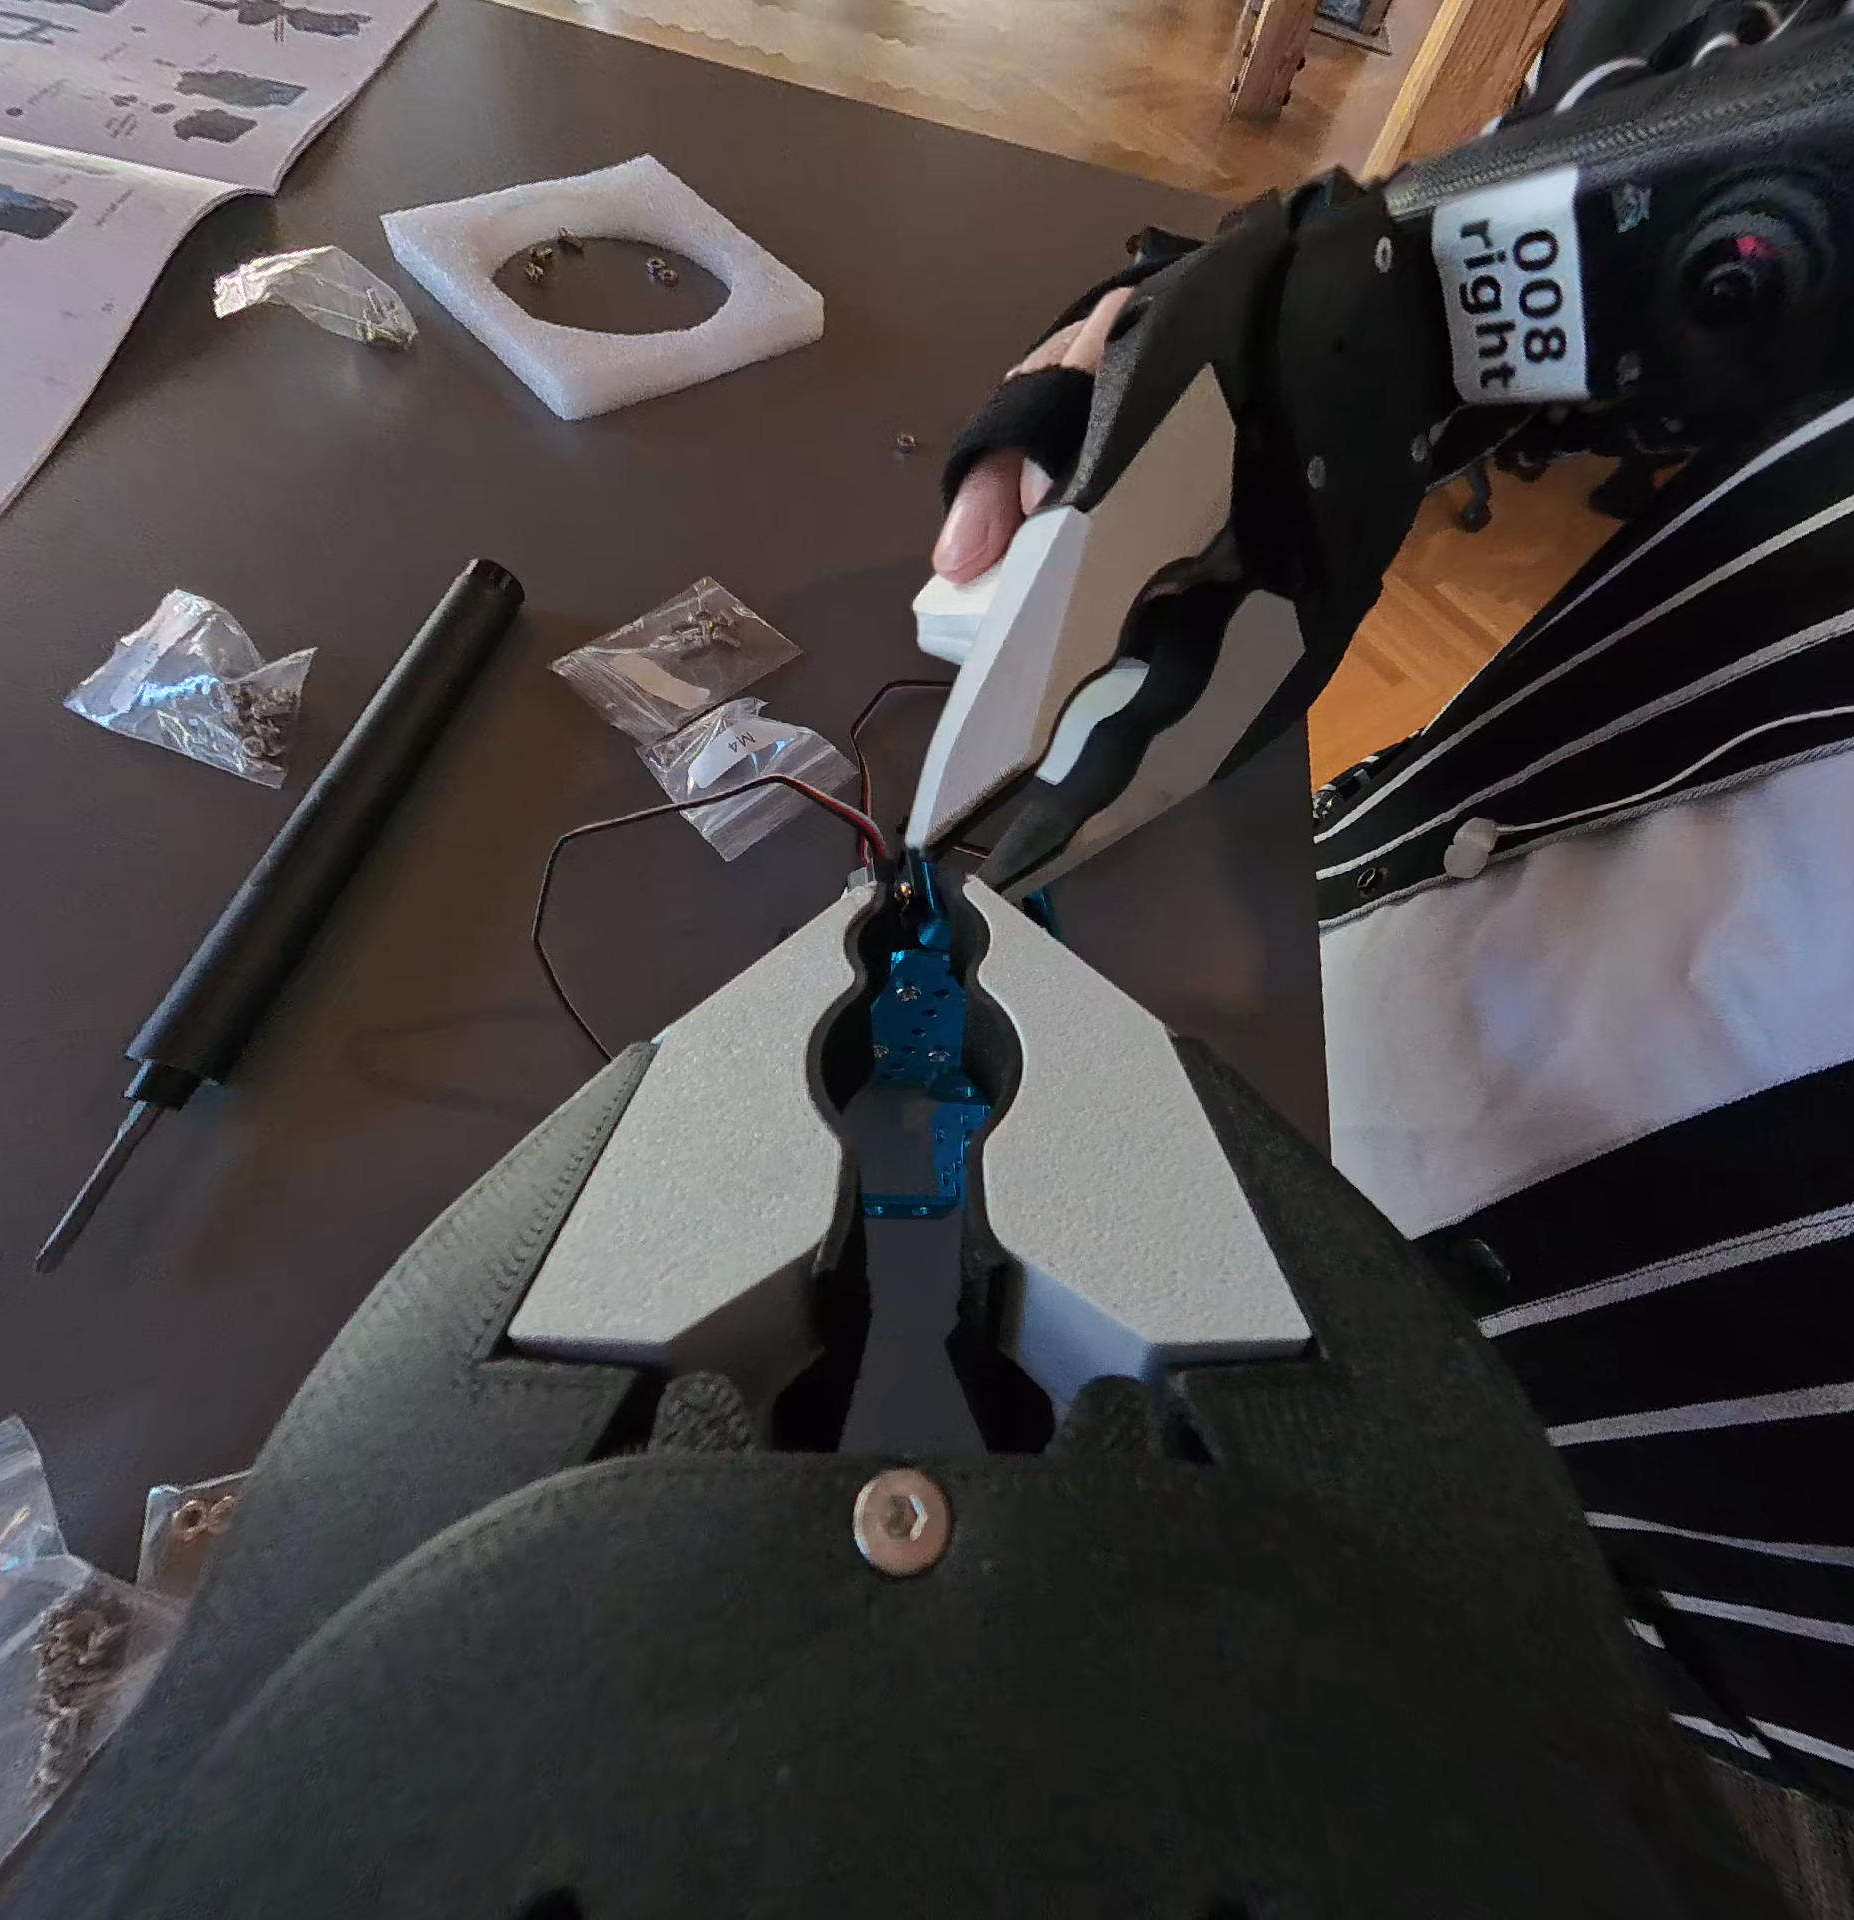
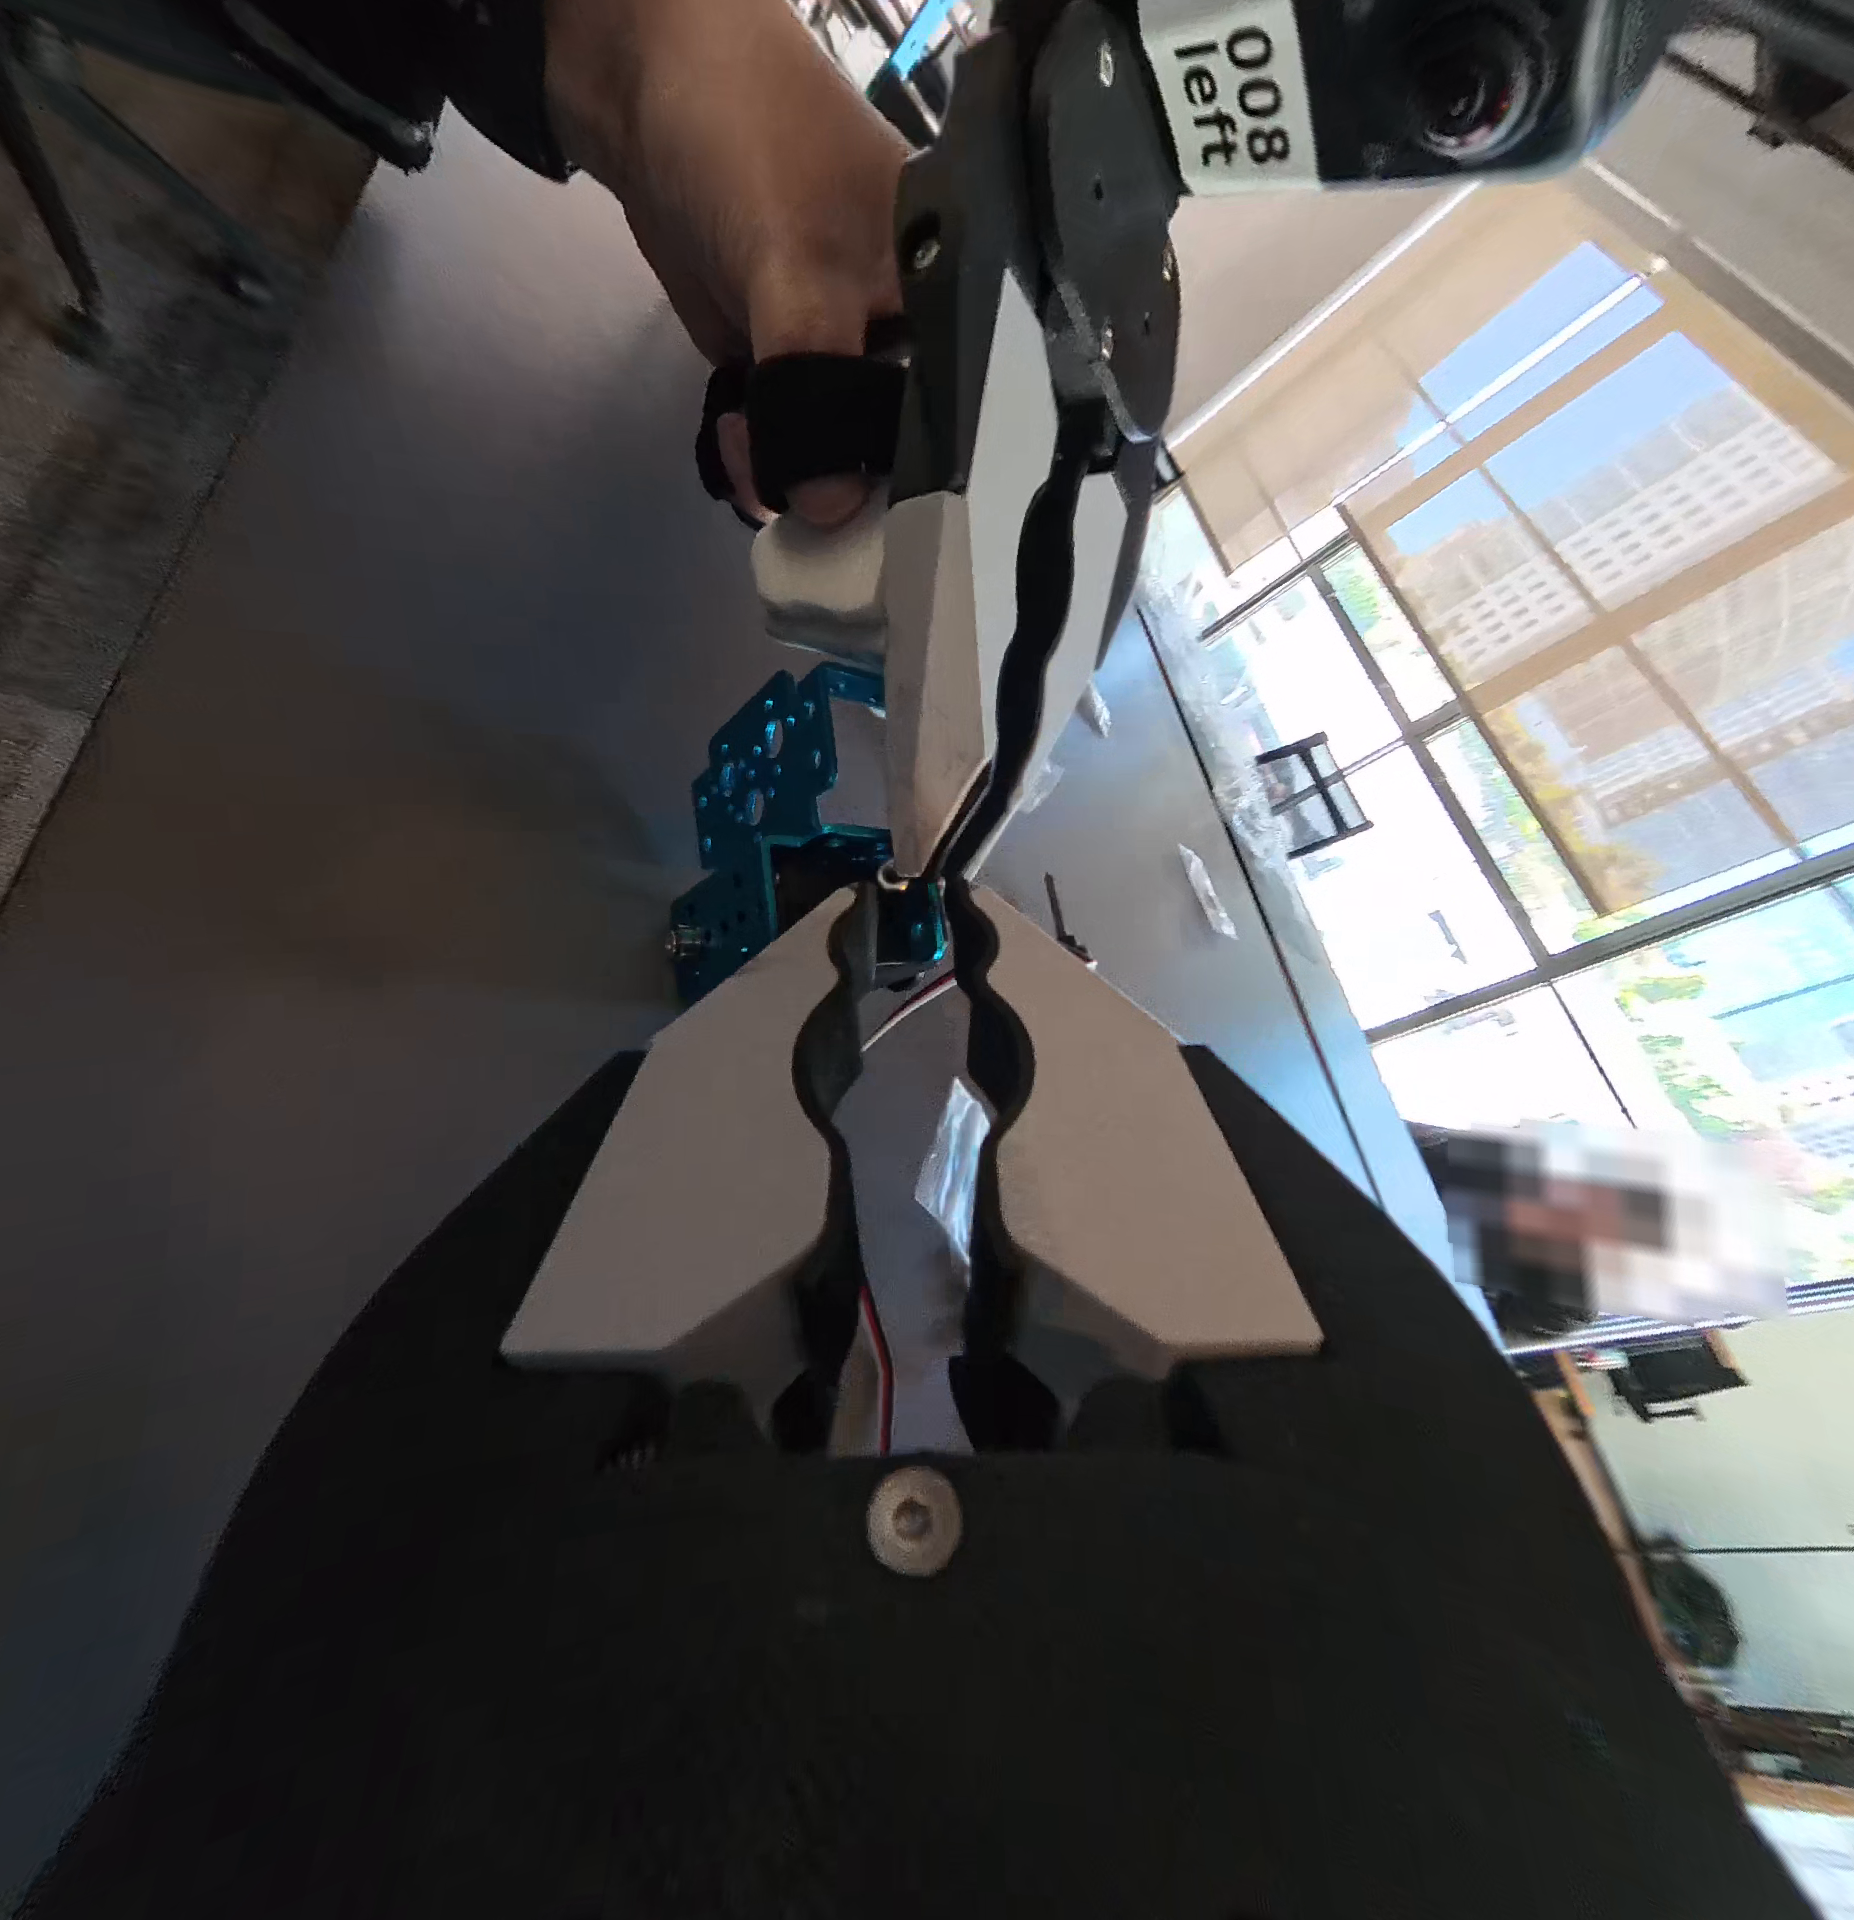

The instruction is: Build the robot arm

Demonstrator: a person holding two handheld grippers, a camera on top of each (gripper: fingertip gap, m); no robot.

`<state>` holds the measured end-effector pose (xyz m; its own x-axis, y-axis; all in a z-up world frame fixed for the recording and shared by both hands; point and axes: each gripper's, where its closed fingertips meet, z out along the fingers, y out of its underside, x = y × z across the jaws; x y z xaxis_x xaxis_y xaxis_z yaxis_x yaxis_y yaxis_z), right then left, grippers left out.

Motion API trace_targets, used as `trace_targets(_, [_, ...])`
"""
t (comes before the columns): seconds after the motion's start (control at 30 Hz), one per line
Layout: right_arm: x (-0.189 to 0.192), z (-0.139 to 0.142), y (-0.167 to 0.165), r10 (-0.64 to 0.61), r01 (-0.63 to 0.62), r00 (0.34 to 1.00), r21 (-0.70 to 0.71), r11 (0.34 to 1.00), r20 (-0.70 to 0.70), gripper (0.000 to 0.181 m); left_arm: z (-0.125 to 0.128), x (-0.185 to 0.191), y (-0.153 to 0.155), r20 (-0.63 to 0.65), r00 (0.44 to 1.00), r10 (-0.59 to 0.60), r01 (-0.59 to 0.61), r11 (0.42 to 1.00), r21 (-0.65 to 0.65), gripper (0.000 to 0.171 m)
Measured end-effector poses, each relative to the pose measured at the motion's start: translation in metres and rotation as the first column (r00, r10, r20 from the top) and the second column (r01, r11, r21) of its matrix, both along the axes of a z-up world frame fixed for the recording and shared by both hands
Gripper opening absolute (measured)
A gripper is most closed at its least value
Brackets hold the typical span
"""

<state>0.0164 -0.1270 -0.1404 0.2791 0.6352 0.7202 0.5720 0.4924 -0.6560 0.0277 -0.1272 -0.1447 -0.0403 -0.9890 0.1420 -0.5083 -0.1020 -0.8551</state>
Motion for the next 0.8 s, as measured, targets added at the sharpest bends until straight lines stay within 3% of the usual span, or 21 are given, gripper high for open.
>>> trace_targets(0.3, [0.0024,-0.0006,0.0022,0.016,-0.036,0.995,-0.206,0.978,-0.095,0.02,-0.0004,0.0016,-0.0013,-0.007,1.0,-0.006,0.006,1.0,0.003,0.008])
trace_targets(0.53, [0.0019,-0.0034,0.0055,0.012,-0.094,0.981,-0.426,0.9,-0.192,0.027,-0.0004,0.0016,-0.001,-0.009,1.0,-0.003,0.003,1.0,0.008,0.008])
trace_targets(0.8, [0.0002,-0.0016,0.0084,0.003,-0.139,0.969,-0.531,0.836,-0.249,0.024,-0.0003,0.001,-0.0003,-0.012,1.0,0.001,-0.001,1.0,0.016,0.008])
